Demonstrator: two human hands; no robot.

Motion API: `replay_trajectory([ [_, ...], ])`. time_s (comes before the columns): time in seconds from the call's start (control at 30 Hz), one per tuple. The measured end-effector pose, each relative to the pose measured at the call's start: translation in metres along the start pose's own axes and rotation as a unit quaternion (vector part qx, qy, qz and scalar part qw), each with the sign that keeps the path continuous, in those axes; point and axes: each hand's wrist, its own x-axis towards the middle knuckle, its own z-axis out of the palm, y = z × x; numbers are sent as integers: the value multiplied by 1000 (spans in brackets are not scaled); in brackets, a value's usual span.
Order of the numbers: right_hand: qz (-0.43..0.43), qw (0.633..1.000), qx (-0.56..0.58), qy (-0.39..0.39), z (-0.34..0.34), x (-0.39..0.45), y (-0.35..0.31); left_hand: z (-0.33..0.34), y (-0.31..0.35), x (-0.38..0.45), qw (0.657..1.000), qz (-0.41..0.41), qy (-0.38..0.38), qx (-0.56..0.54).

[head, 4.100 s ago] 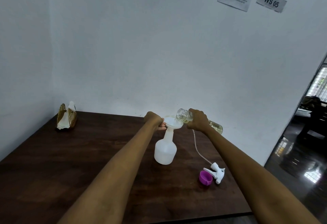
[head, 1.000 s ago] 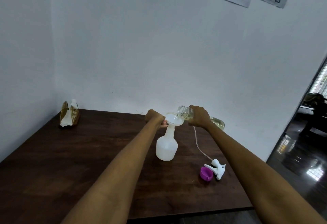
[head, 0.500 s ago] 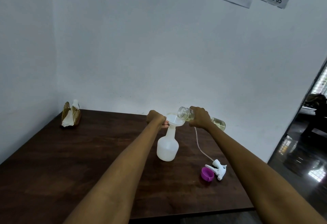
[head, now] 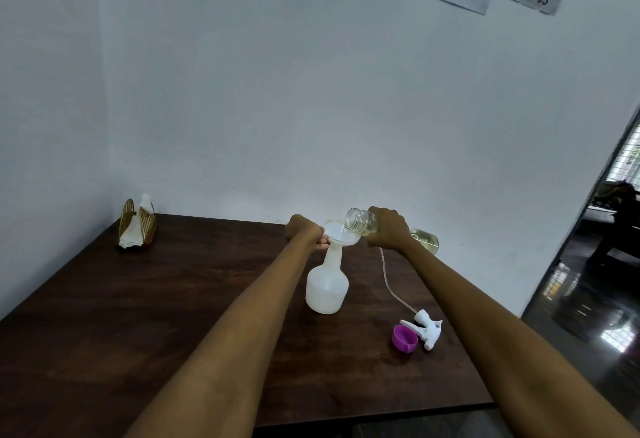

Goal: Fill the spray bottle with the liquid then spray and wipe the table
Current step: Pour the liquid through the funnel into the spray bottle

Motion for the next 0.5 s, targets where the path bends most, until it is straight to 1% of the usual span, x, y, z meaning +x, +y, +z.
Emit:
replay_trajectory([
  [0.3, 1, 1000, 6, -1, -3, -1, -5, -1, -1, 3, 1000, 4, 9, 18],
  [0.5, 5, 1000, 5, -2, -3, -1, -7, -2, -1, 3, 1000, 0, 3, 10],
])
